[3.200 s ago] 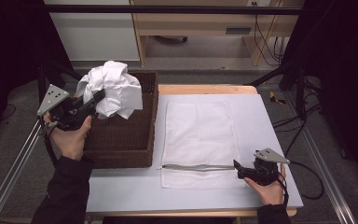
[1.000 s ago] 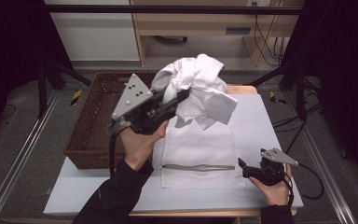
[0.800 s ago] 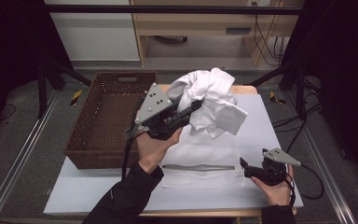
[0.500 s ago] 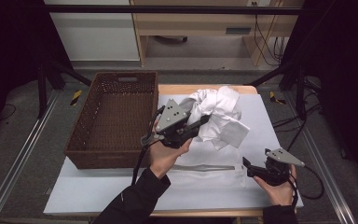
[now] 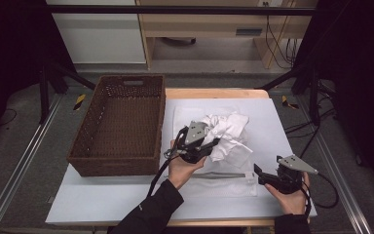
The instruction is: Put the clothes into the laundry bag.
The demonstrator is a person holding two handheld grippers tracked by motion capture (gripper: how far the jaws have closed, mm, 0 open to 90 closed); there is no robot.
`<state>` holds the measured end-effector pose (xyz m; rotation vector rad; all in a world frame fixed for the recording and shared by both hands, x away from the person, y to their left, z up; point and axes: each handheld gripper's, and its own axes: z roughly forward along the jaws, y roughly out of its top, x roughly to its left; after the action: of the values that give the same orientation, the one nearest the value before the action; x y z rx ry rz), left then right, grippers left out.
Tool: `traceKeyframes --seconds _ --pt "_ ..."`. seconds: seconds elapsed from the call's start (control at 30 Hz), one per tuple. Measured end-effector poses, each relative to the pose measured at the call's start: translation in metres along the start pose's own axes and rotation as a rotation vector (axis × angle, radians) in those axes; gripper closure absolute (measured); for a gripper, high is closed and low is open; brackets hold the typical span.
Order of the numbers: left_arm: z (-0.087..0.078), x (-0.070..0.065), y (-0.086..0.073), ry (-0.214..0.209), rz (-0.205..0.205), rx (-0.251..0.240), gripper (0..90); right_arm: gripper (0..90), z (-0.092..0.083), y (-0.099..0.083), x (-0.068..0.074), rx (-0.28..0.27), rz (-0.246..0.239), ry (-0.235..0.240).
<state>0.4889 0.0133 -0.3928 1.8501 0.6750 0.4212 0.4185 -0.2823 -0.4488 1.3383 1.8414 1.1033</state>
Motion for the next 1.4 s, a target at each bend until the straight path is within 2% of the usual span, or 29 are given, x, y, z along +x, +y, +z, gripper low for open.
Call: traceKeyframes --seconds 0.13,0.2,0.37,0.43,0.5,0.57,0.6,0.63,0.7,0.77,0.87,0.9,1.0,1.03,1.1,1.13,1.27,1.37,1.4 --pt "0.017 0.003 -0.013 0.03 0.012 0.059 76.8 12.4 0.0 0.0 -0.001 -0.002 -0.004 -0.001" --pt "0.026 0.005 -0.022 0.034 0.003 0.089 76.4 13.0 0.0 0.0 0.0 0.0 0.001 0.004" --pt "0.045 0.004 -0.036 0.043 0.017 0.155 75.1 14.0 0.001 -0.001 0.0 0.003 0.0 0.011" --pt "0.05 0.005 -0.041 0.041 0.023 0.16 73.5 14.3 0.002 -0.001 0.001 0.003 -0.001 0.016" --pt "0.055 0.005 -0.045 0.024 0.022 0.181 69.8 14.8 0.002 -0.001 0.002 0.001 -0.002 0.018" --pt "0.057 0.006 -0.048 0.032 0.038 0.201 61.4 15.3 0.003 -0.001 0.003 0.0 -0.002 0.024" --pt "0.056 0.006 -0.048 0.036 0.03 0.197 52.3 15.4 0.003 -0.001 0.003 0.0 0.0 0.027" --pt "0.055 0.007 -0.049 0.024 0.019 0.186 52.3 15.4 0.003 -0.001 0.003 0.0 0.0 0.027" --pt "0.052 0.008 -0.048 0.003 0.015 0.2 42.9 15.3 0.004 -0.001 0.005 -0.001 -0.005 0.027" --pt "0.046 0.008 -0.048 0.005 0.028 0.218 37.4 15.3 0.003 0.0 0.007 -0.002 -0.007 0.033" --pt "0.034 0.007 -0.047 0.002 0.064 0.205 36.9 14.7 0.004 0.002 0.009 -0.01 -0.01 0.043" --pt "0.031 0.007 -0.047 0.002 0.064 0.209 36.6 14.4 0.004 0.002 0.01 -0.012 -0.01 0.046" --pt "0.019 0.006 -0.045 -0.006 0.037 0.254 37.4 13.6 0.004 0.003 0.013 -0.016 -0.011 0.055" --pt "0.015 0.007 -0.044 -0.015 0.024 0.255 38.3 13.3 0.004 0.003 0.013 -0.019 -0.013 0.055" --pt "0.007 0.007 -0.042 -0.023 0.007 0.239 36.8 12.3 0.005 0.004 0.014 -0.022 -0.009 0.064" --pt "0.001 0.006 -0.039 -0.025 0.013 0.231 35.7 11.7 0.005 0.004 0.014 -0.025 -0.011 0.066" --pt "-0.021 0.002 -0.03 -0.041 0.026 0.197 23.0 9.8 0.007 0.006 0.02 -0.025 -0.007 0.089" --pt "-0.039 -0.003 -0.026 0.001 0.061 0.166 22.3 9.1 0.011 0.008 0.026 -0.022 -0.019 0.106" --pt "-0.042 -0.004 -0.025 0.003 0.061 0.163 22.7 9.1 0.012 0.009 0.03 -0.02 -0.019 0.117"
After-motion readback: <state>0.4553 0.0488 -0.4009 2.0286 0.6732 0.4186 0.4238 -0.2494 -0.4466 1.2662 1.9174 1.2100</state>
